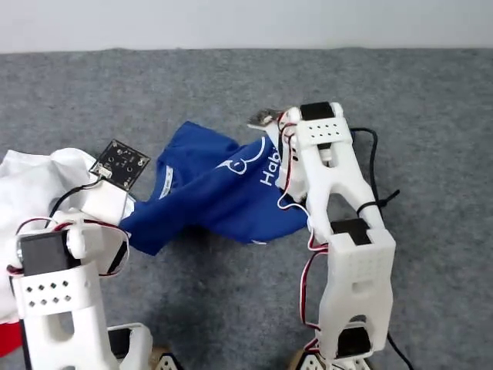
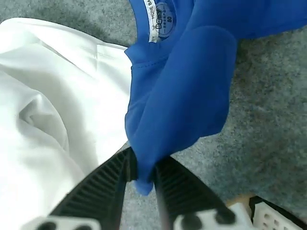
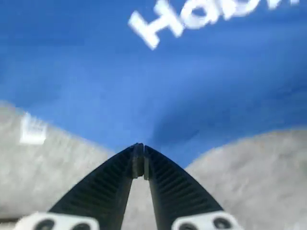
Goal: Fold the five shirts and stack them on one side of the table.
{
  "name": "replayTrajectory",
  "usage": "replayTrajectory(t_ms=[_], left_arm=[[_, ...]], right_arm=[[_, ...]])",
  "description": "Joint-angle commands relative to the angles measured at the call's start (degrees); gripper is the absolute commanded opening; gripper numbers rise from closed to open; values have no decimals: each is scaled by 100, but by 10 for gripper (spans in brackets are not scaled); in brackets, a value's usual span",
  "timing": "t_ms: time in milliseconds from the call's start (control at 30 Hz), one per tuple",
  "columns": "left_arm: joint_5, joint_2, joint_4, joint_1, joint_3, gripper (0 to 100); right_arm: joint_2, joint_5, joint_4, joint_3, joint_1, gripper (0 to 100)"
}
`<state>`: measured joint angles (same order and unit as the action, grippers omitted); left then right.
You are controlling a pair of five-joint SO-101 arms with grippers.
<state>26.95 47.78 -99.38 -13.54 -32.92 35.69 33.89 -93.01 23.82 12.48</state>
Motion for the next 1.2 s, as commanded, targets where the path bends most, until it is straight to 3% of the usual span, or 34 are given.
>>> replayTrajectory(t_ms=[0, 133, 467, 900, 1067, 1167], left_arm=[[-53, 70, -18, -26, 22, 13], [-53, 70, -18, -26, 22, 13], [-53, 70, -18, -26, 13, 13], [-53, 70, -18, -26, 13, 13], [-53, 70, -18, -26, 13, 13], [-53, 62, -18, -26, -4, 13]], right_arm=[[321, 62, 919, 35, 66, 9], [699, 62, 1930, 167, 207, 9], [716, 53, 2308, 1196, 673, 9], [-171, -299, -4, 1327, 796, 10], [-303, -299, -945, 1319, 971, 159], [-295, -299, -963, 1178, 963, 240]])
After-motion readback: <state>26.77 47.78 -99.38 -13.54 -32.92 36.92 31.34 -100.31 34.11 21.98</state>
